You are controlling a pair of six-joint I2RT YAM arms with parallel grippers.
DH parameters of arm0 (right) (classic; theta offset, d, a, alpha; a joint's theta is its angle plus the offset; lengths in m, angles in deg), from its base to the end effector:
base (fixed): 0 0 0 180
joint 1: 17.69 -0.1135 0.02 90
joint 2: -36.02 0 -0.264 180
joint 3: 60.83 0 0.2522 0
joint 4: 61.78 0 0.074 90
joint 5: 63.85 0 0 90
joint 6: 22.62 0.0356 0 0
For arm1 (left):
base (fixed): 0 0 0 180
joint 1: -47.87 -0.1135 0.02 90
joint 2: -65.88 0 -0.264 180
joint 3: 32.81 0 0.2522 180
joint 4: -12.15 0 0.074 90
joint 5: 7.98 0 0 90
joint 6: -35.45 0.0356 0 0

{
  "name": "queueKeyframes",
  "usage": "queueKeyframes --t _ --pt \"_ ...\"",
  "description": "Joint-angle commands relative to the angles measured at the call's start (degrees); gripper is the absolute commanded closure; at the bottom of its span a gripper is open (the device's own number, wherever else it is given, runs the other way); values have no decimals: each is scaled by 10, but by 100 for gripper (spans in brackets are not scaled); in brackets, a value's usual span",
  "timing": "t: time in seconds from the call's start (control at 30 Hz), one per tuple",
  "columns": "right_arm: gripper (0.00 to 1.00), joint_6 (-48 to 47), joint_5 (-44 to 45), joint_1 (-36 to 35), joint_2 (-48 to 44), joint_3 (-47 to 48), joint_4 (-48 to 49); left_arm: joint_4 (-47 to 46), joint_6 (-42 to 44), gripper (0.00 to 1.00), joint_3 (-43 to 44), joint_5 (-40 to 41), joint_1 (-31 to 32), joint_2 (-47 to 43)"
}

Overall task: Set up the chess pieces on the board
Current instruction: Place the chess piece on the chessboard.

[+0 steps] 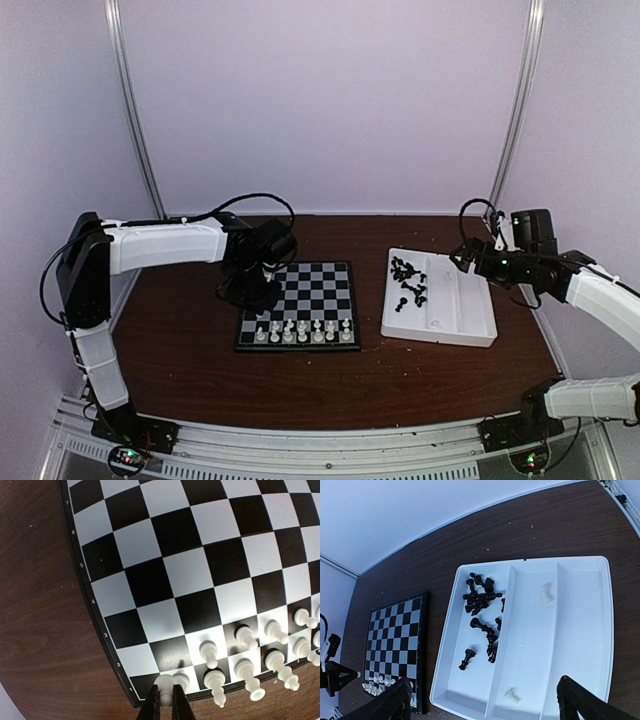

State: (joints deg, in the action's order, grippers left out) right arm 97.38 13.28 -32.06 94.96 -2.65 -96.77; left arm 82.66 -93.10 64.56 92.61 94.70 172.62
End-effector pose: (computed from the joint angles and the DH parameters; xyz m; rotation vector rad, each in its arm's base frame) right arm 0.2152 0.0633 0.2728 0.1777 2.2532 0.6721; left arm 0.2538 -0.2610 0.2180 0.1848 2.8811 0.0233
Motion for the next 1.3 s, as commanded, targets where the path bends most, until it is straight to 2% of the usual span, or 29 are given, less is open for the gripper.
queueKeyframes --t 0.0,0.33,0.9,1.1,1.27 --pt "0 3 0 2 -11 -7 5 -33 -6 100 -7 -22 -6 19" --pt "0 3 0 3 -15 -8 5 -64 -14 100 -22 -32 -10 42" --pt "0 7 -4 4 -10 -9 8 -57 -11 100 -22 -35 -13 64" --pt "0 9 -4 4 -10 -9 8 -51 -8 95 -19 -39 -13 66" --pt "0 11 -5 4 -8 -10 8 -41 -6 84 -11 -29 -13 69"
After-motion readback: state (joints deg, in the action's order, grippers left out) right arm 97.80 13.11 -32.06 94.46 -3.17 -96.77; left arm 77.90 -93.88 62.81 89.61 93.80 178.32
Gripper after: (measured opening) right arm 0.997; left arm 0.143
